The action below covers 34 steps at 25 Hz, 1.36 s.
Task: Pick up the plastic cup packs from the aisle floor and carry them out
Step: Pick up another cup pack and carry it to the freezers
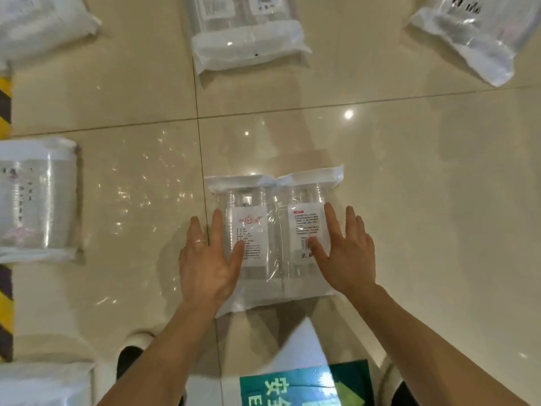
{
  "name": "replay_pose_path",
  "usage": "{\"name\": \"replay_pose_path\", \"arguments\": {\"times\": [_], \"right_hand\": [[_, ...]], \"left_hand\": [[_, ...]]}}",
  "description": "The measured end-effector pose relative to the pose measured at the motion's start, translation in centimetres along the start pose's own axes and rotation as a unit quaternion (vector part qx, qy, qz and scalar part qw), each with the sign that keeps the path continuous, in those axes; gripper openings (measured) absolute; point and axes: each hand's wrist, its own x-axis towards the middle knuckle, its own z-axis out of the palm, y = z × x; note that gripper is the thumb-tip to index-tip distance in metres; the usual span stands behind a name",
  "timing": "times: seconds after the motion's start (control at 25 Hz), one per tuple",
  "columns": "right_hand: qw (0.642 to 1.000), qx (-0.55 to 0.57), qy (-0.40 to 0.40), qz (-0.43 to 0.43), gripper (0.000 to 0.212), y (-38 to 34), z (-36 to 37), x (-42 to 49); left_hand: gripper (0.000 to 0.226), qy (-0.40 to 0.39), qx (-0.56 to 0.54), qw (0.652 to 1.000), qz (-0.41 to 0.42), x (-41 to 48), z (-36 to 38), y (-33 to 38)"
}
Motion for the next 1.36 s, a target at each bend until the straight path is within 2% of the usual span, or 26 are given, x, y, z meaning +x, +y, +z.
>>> {"name": "replay_pose_path", "arguments": {"times": [0.12,0.24,0.36,0.48,0.6,0.88,1.16,1.36], "right_hand": [[0.999,0.036,-0.014,0.030,0.075,1.4,3.6,0.9],[0.992,0.127,-0.006,0.009,0.076,1.8,5.2,0.7],[0.978,0.210,0.009,0.001,0.079,1.4,3.6,0.3],[0.973,0.227,0.037,-0.009,0.077,0.4,-0.8,-0.8],[0.976,0.210,0.054,-0.009,0.074,-1.8,-7.6,-2.1],[0.966,0.168,0.188,-0.050,0.073,-9.5,-31.4,-9.0],[0.932,0.169,0.311,-0.084,0.074,-15.8,-56.9,-20.0],[0.910,0.167,0.365,-0.108,0.073,-18.2,-71.1,-27.8]], "left_hand": [[0.074,-0.019,-0.037,0.999,-0.016,0.0,3.6,-0.6],[0.074,-0.018,-0.135,0.991,-0.009,-0.8,5.8,-0.3],[0.072,0.014,-0.176,0.984,-0.027,-0.8,5.3,0.6],[0.073,0.072,-0.177,0.981,0.024,-1.8,1.2,2.3],[0.070,0.113,-0.201,0.973,0.020,-2.5,-5.7,4.4],[0.069,0.198,-0.194,0.960,0.022,-8.3,-29.8,11.2],[0.069,0.296,-0.194,0.932,0.076,-17.9,-55.4,18.5],[0.070,0.345,-0.185,0.914,0.106,-25.1,-69.3,22.9]]}}
